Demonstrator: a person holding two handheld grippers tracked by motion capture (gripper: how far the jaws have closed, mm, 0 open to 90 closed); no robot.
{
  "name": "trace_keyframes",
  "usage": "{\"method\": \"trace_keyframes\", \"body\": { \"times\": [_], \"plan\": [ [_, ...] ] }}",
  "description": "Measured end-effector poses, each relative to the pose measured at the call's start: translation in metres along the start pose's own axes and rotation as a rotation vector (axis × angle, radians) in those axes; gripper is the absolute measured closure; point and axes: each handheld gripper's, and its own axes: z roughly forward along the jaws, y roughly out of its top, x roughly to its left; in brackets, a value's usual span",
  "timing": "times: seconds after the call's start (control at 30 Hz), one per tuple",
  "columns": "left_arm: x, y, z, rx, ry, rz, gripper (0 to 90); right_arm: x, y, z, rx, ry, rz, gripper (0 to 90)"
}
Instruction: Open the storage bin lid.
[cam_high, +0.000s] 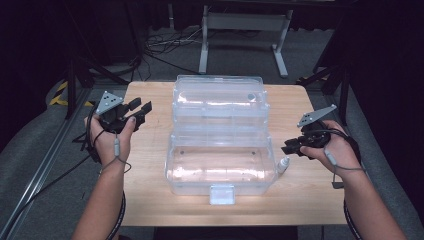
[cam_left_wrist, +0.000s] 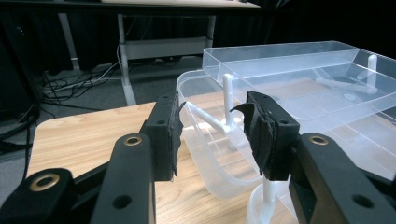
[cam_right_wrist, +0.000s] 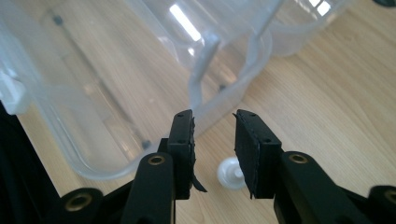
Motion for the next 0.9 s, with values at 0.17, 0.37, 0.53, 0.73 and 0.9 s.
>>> {"method": "trace_keyframes", "body": {
  "times": [0.17,0.37,0.53,0.73,0.9],
  "plan": [
    [-0.002,0.0,0.0,0.014,0.002,0.009,56.5,-0.007,-0.002,0.009,0.078,-0.018,0.017,65.4],
    [-0.002,0.001,-0.002,0.017,0.003,0.008,56.3,-0.012,-0.005,0.022,0.151,-0.028,0.027,64.3],
    [0.001,0.003,-0.006,-0.005,0.009,0.001,56.7,-0.012,-0.004,0.035,0.208,-0.03,0.023,63.0],
    [0.001,0.004,-0.009,-0.012,0.011,-0.002,56.6,-0.014,-0.005,0.046,0.27,-0.038,0.025,62.8],
    [0.002,0.005,-0.01,-0.018,0.01,-0.007,56.5,-0.015,-0.007,0.054,0.299,-0.038,0.026,63.0]
  ]
}}
